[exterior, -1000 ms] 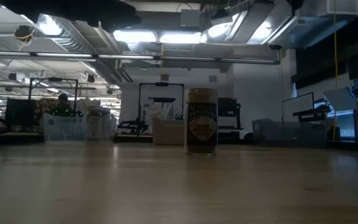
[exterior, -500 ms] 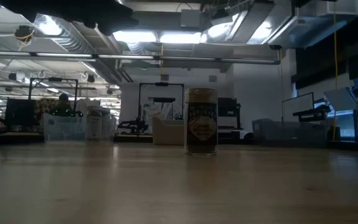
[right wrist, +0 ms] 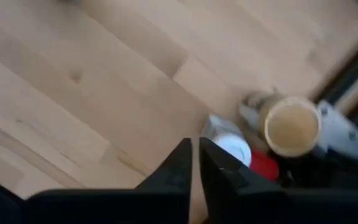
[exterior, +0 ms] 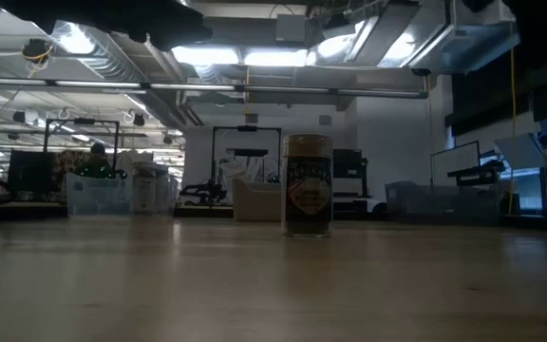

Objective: Sort spices by type
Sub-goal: Put the white seasoning bottle into the transparent bin

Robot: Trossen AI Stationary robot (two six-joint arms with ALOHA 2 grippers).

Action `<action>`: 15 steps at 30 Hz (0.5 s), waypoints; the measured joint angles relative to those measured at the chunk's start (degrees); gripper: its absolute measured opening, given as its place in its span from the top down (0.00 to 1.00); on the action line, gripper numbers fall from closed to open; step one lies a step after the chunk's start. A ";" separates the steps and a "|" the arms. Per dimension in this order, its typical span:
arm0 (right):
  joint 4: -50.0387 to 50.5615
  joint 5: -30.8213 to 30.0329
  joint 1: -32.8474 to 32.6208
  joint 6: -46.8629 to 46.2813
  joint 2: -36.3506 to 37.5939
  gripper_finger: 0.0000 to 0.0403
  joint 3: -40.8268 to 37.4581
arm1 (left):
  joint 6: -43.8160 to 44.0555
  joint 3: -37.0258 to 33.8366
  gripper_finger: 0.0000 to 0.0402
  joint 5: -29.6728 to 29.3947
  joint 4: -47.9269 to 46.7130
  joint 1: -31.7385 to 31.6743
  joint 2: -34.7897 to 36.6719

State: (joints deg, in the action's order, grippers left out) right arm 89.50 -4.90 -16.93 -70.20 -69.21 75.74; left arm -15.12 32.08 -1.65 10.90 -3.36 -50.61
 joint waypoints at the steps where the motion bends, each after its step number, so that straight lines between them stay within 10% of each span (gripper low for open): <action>1: 0.51 0.86 0.00 -0.72 -0.01 0.87 -0.64 | 0.04 0.00 0.34 0.00 0.00 0.00 0.00; 15: -2.14 8.05 0.04 -8.08 -0.09 0.24 -13.67 | 0.34 0.00 0.34 0.00 0.00 0.00 -0.02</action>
State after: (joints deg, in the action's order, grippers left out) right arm 87.36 3.16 -16.88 -78.28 -69.30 62.07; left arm -14.79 32.08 -1.65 10.90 -3.36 -50.63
